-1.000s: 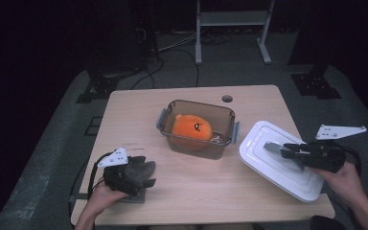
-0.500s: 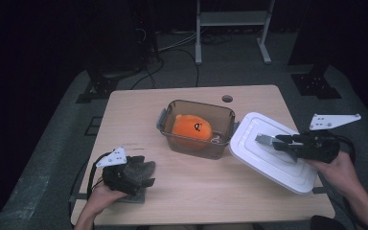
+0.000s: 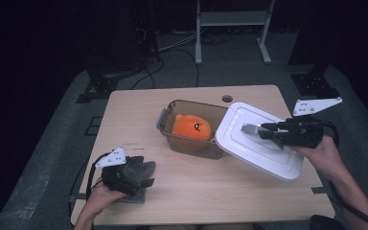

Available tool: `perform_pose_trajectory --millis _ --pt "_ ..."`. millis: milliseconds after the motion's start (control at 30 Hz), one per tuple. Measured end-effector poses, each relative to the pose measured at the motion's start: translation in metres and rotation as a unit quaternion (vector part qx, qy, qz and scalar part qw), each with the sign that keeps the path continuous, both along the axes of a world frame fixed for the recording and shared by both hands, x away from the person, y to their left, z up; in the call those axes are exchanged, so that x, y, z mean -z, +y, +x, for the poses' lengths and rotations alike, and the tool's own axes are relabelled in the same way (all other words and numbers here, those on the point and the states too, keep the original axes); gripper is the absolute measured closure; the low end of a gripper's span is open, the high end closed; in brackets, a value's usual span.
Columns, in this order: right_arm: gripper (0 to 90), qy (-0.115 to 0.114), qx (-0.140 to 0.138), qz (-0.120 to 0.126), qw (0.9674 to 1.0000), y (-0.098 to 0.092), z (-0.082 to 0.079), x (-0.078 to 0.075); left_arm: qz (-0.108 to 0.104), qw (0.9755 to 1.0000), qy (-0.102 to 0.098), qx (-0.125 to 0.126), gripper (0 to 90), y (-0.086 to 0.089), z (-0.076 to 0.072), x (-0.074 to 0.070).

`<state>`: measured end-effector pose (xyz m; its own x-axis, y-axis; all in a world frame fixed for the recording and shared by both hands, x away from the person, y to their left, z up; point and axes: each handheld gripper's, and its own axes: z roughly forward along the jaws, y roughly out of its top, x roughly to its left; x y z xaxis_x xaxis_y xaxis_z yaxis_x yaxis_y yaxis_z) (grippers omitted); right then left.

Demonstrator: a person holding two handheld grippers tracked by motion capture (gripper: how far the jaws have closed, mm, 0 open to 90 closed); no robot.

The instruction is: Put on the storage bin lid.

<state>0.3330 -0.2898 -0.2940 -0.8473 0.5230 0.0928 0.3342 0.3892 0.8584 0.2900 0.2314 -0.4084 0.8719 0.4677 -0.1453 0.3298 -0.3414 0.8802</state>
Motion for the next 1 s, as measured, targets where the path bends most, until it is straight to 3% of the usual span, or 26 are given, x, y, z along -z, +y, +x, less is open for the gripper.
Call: perform_pose_trajectory --millis 1000 --pt "66.5 -0.001 -0.055 -0.007 0.9985 0.063 0.058 -0.011 0.003 1.0000 0.001 -0.006 4.7 0.007 -0.007 0.001"
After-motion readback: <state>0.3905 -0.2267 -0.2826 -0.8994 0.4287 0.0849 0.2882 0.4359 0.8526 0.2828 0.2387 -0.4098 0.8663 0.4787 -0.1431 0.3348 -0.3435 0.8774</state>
